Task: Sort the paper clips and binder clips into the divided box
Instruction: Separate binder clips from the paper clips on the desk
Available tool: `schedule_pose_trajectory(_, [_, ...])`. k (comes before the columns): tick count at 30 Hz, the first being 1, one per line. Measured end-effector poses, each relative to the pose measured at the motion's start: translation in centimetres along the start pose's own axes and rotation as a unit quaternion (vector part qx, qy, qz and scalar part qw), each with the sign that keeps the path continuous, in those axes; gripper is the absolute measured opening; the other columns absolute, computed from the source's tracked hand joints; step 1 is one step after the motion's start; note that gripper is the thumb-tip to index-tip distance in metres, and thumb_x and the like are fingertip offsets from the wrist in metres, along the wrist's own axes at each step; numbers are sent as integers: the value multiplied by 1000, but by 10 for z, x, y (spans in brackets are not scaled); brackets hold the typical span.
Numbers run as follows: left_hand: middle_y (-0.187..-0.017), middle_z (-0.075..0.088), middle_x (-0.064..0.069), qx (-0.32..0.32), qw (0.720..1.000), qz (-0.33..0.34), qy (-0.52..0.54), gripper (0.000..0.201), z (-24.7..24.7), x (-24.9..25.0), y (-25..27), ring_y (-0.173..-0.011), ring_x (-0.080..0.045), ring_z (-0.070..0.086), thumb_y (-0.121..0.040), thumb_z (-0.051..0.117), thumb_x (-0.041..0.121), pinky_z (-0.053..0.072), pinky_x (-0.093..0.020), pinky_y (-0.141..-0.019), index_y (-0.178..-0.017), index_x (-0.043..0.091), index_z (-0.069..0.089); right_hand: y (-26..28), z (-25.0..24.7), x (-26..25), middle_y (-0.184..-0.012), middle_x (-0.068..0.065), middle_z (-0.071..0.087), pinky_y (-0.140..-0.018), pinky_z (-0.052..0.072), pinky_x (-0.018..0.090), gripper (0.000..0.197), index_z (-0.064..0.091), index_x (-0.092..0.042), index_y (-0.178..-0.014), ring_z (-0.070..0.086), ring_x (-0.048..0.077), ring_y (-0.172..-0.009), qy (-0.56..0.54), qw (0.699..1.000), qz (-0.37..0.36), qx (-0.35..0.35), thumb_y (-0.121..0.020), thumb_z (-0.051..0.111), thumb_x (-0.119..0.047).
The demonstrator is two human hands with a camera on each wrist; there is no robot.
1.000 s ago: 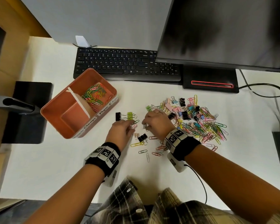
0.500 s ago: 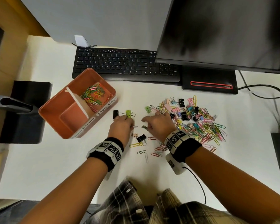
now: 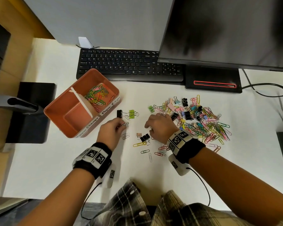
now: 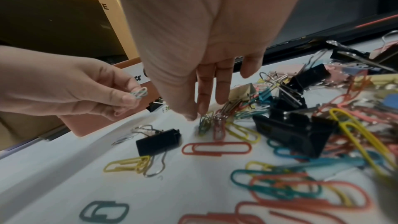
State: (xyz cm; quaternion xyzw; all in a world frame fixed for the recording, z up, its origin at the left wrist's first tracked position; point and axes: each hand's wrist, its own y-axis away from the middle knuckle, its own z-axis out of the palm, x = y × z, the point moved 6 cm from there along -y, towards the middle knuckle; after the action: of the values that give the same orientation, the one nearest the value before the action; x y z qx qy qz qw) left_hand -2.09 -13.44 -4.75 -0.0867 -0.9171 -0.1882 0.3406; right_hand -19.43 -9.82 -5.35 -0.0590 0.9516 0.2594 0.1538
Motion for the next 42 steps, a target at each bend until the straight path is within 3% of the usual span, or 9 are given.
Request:
schedule_pose_trajectory(2, [-73, 65, -1, 10, 1000, -10, 12, 5, -6, -9, 10, -68, -19, 55, -82, 67, 17, 36, -19, -57, -82, 14, 63, 0, 2, -1, -124, -4, 53, -103, 28, 41, 31, 57, -24, -118, 46, 19, -117, 5, 1000, -19, -12, -87, 55, -17])
schedule_pose_trajectory(6, [-79, 66, 3, -15, 999, -21, 20, 20, 7, -20, 23, -73, -14, 58, -80, 70, 20, 37, -6, -65, -99, 19, 67, -4, 7, 4, -116, -1, 58, -99, 34, 37, 27, 59, -20, -114, 53, 20, -110, 1, 999, -19, -31, -87, 57, -13])
schedule_pose_trajectory(10, [-90, 68, -4, -41, 998, -5, -37, 35, 28, -22, 22, -87, -21, 59, -81, 69, 17, 39, -22, -77, -114, 17, 60, -6, 14, 9, -107, 7, 62, -83, 48, 31, 26, 63, -11, -108, 61, 23, -95, -51, 998, -2, -43, -87, 52, -1])
schedule_pose_trajectory(17, [-84, 61, -4, -56, 992, -3, -117, 6, 34, -21, 9, -90, -26, 50, -81, 67, 21, 41, -33, -74, -85, 17, 66, 15, -3, 14, -110, 7, 56, -89, 46, 32, 22, 62, -11, -108, 55, 22, -103, -139, 989, -10, 54, -86, 58, -10])
schedule_pose_trajectory(20, [-88, 52, -4, -58, 991, 2, -123, 6, 31, -18, 8, -87, -20, 39, -81, 66, 18, 37, -32, -75, -85, 14, 67, 34, 6, 21, -122, 5, 52, -99, 43, 33, 40, 55, -15, -119, 49, 21, -116, -122, 992, 23, 17, -81, 67, -15])
schedule_pose_trajectory(24, [-82, 56, -4, -78, 988, 24, -129, 4, 32, -11, 8, -83, -23, 47, -81, 64, 13, 37, -30, -69, -81, 12, 61, 40, 20, 21, -138, 8, 44, -108, 36, 36, 59, 44, -14, -133, 40, 24, -129, -101, 994, 41, -2, -80, 70, -20])
schedule_pose_trajectory(31, [-90, 63, -7, -90, 987, 18, -132, 8, 32, -7, 7, -84, -27, 57, -83, 62, 12, 38, -27, -70, -90, 12, 63, 23, 16, 14, -111, 9, 62, -89, 49, 35, 23, 64, -10, -108, 57, 26, -102, -57, 996, 43, 52, -87, 61, -16])
schedule_pose_trajectory(36, [-91, 58, -12, -102, 980, 26, -169, 9, 38, -8, 7, -83, -32, 56, -86, 55, 9, 39, -28, -68, -90, 10, 62, 15, 16, 12, -111, 11, 61, -86, 48, 34, 22, 61, -8, -109, 60, 27, -98, -47, 997, 60, 26, -89, 53, -3])
schedule_pose_trajectory(42, [-89, 53, -13, -73, 981, 38, -178, 10, 44, -14, 11, -80, -33, 54, -85, 52, 4, 44, -34, -66, -89, 6, 61, 14, 11, 14, -110, 12, 59, -87, 46, 31, 17, 65, -5, -102, 58, 26, -97, -91, 994, 51, 29, -90, 54, -10])
